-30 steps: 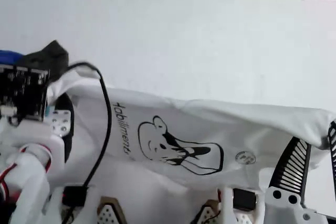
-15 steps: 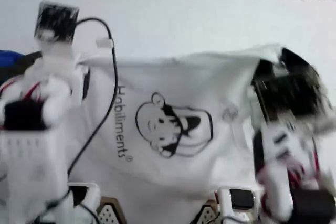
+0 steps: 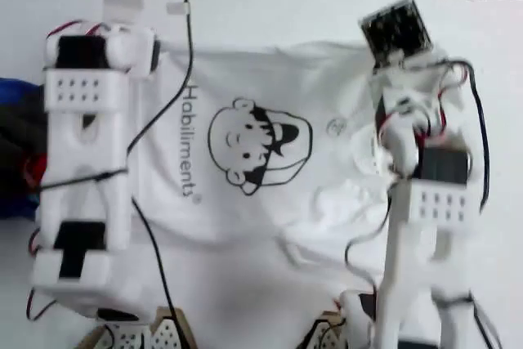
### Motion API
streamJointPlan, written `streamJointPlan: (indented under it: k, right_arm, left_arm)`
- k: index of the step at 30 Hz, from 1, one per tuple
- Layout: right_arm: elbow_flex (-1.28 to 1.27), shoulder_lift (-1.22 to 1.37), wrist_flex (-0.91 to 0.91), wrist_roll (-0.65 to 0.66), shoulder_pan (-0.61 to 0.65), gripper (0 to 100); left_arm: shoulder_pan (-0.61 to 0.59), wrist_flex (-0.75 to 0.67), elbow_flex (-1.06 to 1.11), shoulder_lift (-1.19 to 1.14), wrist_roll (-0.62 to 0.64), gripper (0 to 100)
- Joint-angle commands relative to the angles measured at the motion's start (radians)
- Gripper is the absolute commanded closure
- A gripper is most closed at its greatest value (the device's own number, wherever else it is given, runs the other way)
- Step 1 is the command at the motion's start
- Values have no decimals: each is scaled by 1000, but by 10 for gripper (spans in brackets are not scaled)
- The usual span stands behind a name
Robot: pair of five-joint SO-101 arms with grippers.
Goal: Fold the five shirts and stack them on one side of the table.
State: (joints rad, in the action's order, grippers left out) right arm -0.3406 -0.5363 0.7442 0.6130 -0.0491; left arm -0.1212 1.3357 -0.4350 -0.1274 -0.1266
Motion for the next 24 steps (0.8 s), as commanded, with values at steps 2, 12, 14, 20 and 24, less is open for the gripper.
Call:
streamJointPlan:
  k: [2,12,14,20,24]
  right_arm:
    - [242,249,-25,8,-42,980]
    - [638,641,117,8,-45,979]
    - [675,696,140,8,-39,979]
    - [694,829,194,-55,-25,979]
    - [695,901,231,-74,-8,979]
  left_arm:
    - [25,-2,-240,-118,-2,976]
    - [72,29,-484,-322,40,976]
    - [60,17,-483,-374,38,976]
    - [40,11,-492,-543,38,976]
    - [41,9,-492,-640,38,976]
